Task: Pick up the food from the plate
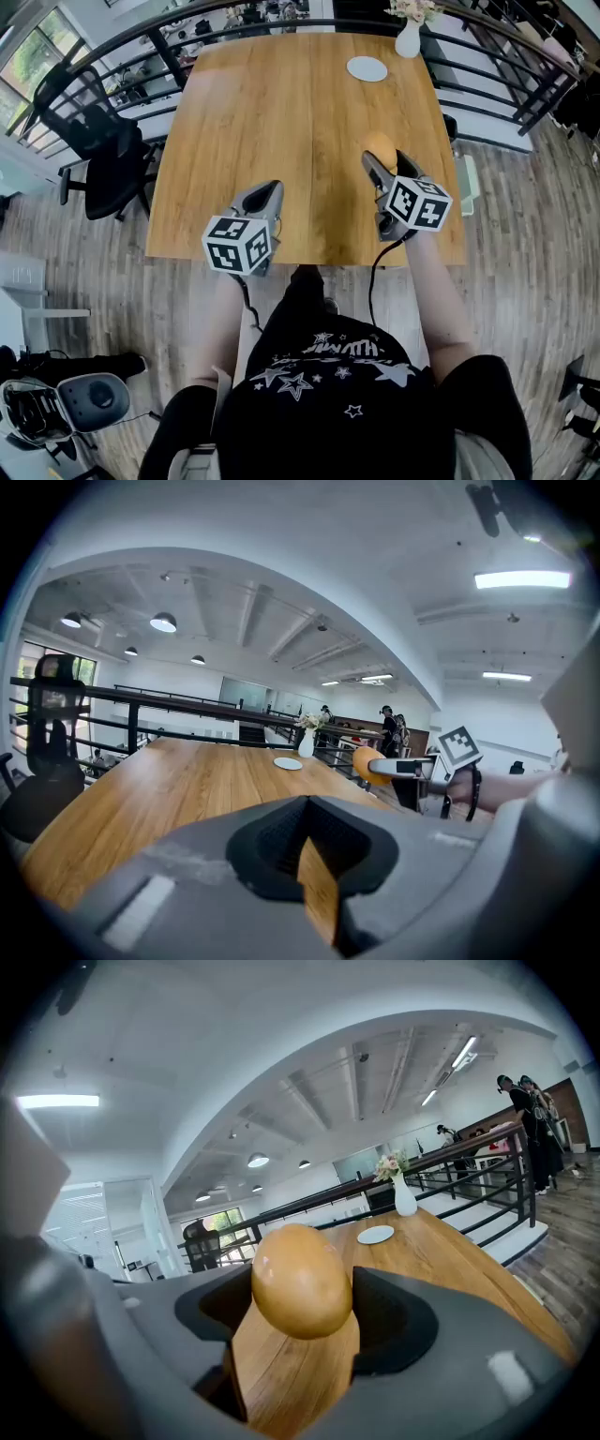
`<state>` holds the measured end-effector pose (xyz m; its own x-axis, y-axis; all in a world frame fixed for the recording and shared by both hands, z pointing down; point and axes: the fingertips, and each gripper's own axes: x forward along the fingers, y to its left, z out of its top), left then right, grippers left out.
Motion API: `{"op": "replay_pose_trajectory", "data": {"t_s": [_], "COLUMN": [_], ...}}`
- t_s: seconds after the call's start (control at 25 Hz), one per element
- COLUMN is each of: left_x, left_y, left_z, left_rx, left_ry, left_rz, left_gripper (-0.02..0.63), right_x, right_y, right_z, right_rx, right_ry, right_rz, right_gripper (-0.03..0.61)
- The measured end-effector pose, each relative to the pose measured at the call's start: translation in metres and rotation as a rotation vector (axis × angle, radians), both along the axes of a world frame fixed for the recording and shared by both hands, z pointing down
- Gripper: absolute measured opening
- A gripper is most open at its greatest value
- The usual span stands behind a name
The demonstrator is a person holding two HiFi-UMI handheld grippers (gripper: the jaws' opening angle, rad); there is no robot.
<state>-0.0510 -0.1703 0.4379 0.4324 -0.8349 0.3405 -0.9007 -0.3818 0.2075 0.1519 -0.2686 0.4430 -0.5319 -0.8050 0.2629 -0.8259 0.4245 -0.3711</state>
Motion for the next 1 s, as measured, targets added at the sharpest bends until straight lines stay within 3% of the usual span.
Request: {"op": "replay_pose_trajectory", "data": {"t_s": [0.56,1.0], "left_x": [0.005,-0.038], "left_y": [0.03,0.115], "left_z": [0.02,0.035], "left_rx": [-0.035,-0.087], "left_ry": [0.031,0.053], "left_rz": [0.015,0.034], "left_gripper": [-0.002,-0.002], "right_x": [-0.005,-0.047], "right_y": [0.057,0.144], "right_z": [0.015,0.015], "right_rx": [-0.023,-0.042], "right_ry": [-0.027,-0.028], "right_rz": [-0.057,-0.037], "right_gripper": [0.337,0.337]}}
